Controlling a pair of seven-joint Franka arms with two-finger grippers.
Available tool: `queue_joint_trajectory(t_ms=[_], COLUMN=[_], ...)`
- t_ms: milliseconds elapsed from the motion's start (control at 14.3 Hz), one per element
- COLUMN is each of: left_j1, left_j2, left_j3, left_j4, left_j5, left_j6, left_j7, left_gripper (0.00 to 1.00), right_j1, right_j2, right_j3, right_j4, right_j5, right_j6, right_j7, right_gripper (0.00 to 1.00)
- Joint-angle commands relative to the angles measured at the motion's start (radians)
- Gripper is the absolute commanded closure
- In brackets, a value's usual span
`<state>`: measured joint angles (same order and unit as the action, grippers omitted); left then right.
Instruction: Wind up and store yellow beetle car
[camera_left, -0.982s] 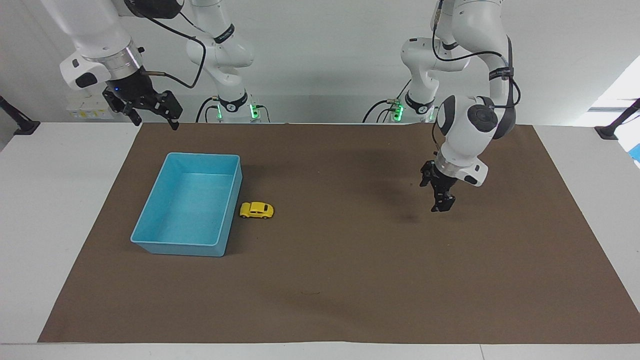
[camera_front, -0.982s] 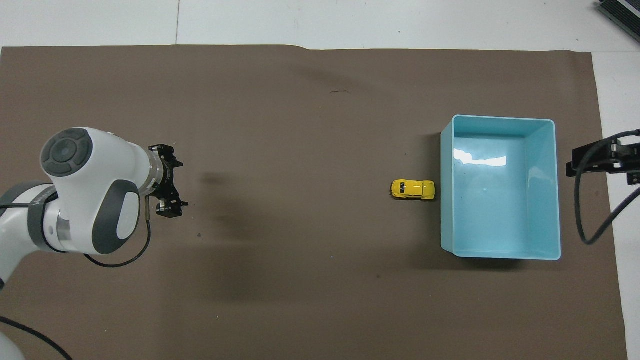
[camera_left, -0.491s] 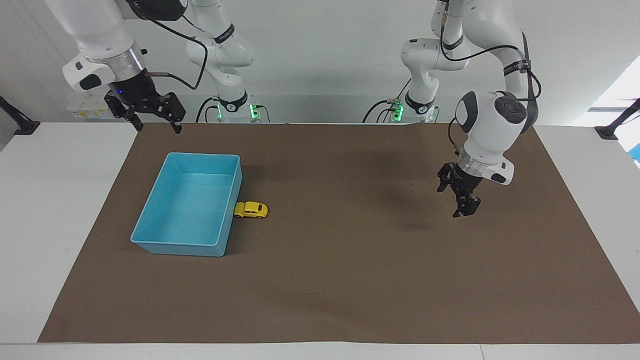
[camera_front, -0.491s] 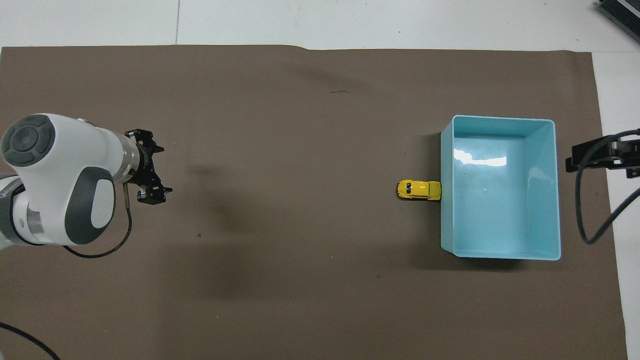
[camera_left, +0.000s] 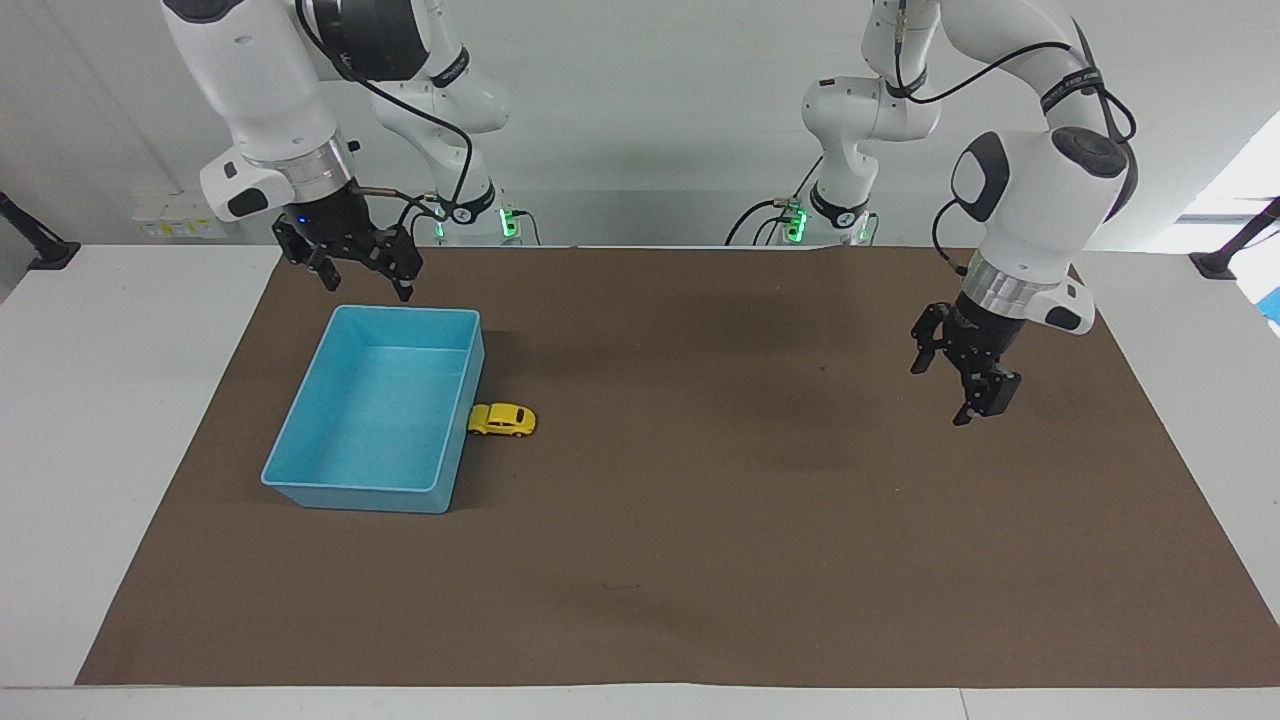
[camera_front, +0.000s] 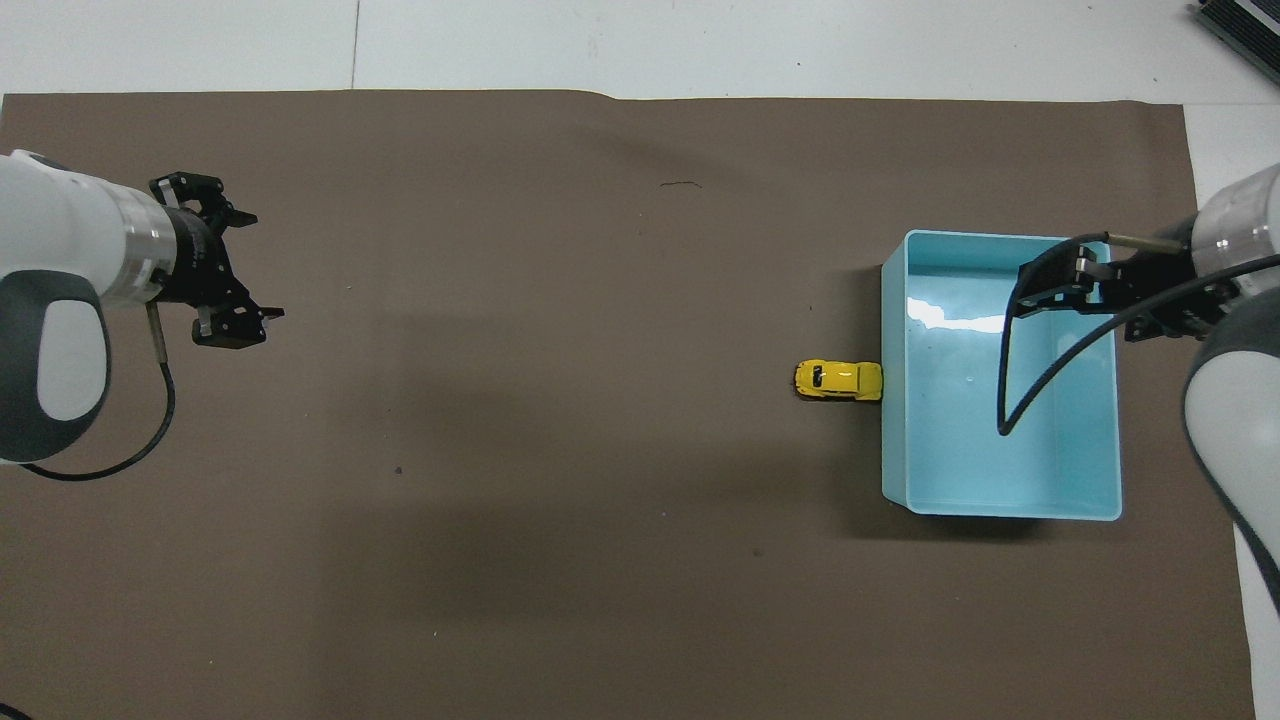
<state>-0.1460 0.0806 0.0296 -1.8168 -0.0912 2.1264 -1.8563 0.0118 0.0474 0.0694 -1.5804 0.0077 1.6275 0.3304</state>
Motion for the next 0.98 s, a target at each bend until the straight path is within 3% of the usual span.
queue_joint_trajectory(t_ms=[0, 280, 491, 911], left_j1=[0.034, 0.054, 0.055, 0.071], left_j2=[0.004, 0.004, -0.004, -0.042], left_j3=[-0.01, -0.011, -0.01, -0.005], left_j4=[0.085, 0.151, 0.174, 0.18], left_j5=[0.013, 0.016, 0.014, 0.016], left_j6=[-0.068, -0.131, -0.2, -0.321], left_j7=[0.003, 0.09, 0.329, 0.857], left_gripper=[0.0, 0.0, 0.0, 0.0], right_j1=[0.01, 0.03, 0.063, 0.134], right_j2=[0.023, 0.078, 0.124, 0.147], right_j3=[0.004, 0.004, 0.004, 0.004], right_j4=[-0.032, -0.058, -0.065, -0.142], right_j5=[0.002, -0.003, -0.002, -0.005], right_j6=[0.066, 0.149, 0.199, 0.35], right_j7=[0.074, 0.189, 0.335, 0.807], right_gripper=[0.0, 0.0, 0.0, 0.0])
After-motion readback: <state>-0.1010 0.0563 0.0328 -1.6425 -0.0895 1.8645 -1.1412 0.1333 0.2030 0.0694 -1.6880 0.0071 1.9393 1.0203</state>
